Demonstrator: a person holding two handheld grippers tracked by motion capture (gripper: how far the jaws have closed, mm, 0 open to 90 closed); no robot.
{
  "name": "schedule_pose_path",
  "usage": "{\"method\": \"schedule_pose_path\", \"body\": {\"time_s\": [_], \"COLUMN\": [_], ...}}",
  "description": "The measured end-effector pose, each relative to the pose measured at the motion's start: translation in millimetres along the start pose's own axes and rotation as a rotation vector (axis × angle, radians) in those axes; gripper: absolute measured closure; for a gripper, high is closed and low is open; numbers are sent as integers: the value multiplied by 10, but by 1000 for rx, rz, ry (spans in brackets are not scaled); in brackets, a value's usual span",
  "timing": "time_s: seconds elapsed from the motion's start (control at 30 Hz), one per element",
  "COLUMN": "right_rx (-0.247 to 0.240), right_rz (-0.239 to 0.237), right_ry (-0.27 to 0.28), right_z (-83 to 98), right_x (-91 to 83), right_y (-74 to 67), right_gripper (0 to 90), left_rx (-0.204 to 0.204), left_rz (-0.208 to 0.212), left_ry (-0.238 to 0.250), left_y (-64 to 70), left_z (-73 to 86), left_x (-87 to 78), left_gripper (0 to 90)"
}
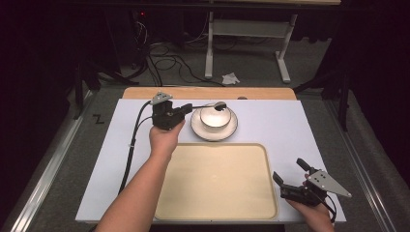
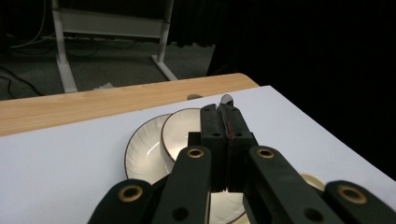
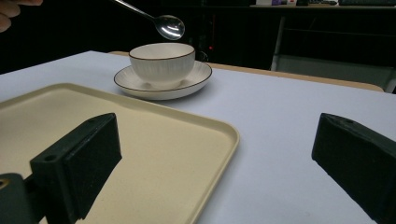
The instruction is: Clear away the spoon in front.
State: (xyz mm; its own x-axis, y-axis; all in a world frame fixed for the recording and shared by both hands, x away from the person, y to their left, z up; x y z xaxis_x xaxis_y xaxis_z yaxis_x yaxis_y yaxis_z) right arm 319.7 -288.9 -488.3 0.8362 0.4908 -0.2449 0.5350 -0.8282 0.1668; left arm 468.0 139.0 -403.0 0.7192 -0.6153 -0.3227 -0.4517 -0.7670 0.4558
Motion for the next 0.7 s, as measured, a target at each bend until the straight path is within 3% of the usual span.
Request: {"method": "schedule_pose_path", "body": {"time_s": [0.17,0.7], "right_rx": [-5,-4], "right_rz": [4,4], "right_ry": [0,-3], "right_z": [4,9], "right_x": [-2,1], "right_y": [-2,-3], "right_gripper": [19,19], "left_rx": [2,24], "left_rz": [-9,7], "left_ry": [23,13], "left_y": [-6,-16], "left_z": [10,110], "left_x": [-64,-242], "left_gripper": [899,899]}}
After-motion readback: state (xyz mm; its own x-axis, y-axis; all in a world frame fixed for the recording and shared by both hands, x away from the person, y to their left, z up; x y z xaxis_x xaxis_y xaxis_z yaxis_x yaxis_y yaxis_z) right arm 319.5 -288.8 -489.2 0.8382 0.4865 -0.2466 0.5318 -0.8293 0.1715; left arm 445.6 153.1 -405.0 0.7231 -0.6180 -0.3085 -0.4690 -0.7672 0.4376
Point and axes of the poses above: each handheld gripper's, and its own axes: x roughly forward along the jaws, z roughly out of its underside, y roughly to its right, the point moved 1 cm from there along x, roughly forward along the jaws, and after that the axes turned 10 degrees about -x, right-handed, at the moved point
